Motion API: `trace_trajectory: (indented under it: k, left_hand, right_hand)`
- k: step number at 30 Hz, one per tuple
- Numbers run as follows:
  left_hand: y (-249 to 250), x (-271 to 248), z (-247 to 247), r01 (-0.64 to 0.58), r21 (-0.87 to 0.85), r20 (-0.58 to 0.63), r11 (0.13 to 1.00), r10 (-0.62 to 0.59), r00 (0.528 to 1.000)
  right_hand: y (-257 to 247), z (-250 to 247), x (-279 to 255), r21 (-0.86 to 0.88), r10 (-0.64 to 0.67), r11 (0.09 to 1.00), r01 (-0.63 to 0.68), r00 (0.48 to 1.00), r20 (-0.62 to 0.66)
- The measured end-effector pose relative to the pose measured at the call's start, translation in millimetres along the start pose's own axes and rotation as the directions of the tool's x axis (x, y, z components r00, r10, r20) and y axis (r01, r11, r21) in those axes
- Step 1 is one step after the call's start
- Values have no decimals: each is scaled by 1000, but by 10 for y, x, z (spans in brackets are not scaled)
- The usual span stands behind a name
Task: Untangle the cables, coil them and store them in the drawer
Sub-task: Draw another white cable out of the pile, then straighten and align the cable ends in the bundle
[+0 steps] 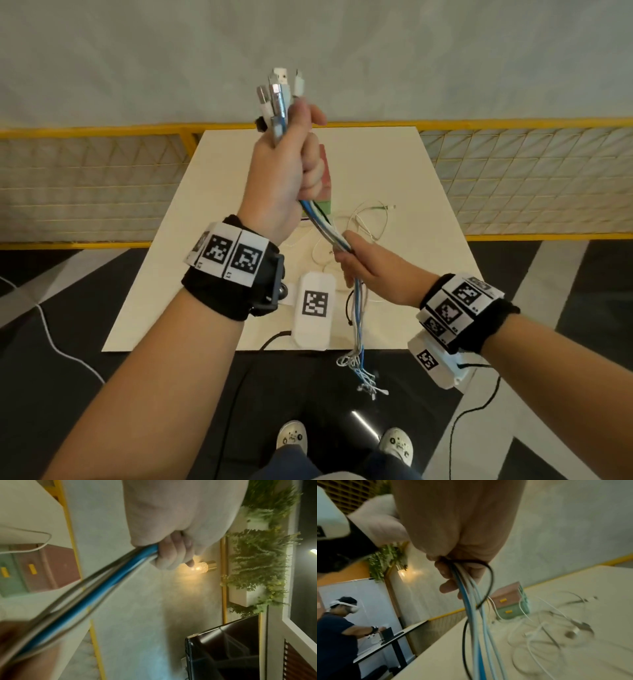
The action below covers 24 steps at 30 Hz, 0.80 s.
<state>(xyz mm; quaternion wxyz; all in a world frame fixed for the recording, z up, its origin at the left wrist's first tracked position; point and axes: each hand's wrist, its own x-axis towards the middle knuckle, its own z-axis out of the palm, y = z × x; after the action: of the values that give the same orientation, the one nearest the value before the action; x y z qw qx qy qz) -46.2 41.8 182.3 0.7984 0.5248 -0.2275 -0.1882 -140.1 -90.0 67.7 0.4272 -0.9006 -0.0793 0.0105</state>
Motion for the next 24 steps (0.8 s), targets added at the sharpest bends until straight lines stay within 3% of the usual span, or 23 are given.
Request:
trace_trajectory:
  k: [5, 13, 18, 21, 24]
  left_hand:
    - [95, 33, -44, 36, 57, -125, 998, -29, 992]
    - [73, 55, -214, 14, 74, -119, 997, -5, 993]
    - [-117, 67, -281, 22, 192, -59, 981, -11, 998]
    - [-326, 67, -301, 67, 279, -19, 958, -65, 998]
    - [-473, 75, -323, 89, 345, -58, 934, -74, 996]
  right_hand:
    - [376, 160, 29, -25, 71, 997, -69, 993, 91]
    - [611, 329, 151, -95, 313, 950, -299, 926, 213]
    - [530, 271, 314, -87, 151, 987, -134, 961, 232]
    - [200, 187, 489, 186, 9, 982, -35, 990, 140]
    - [-36, 174, 648, 407, -113, 910, 79, 992, 59]
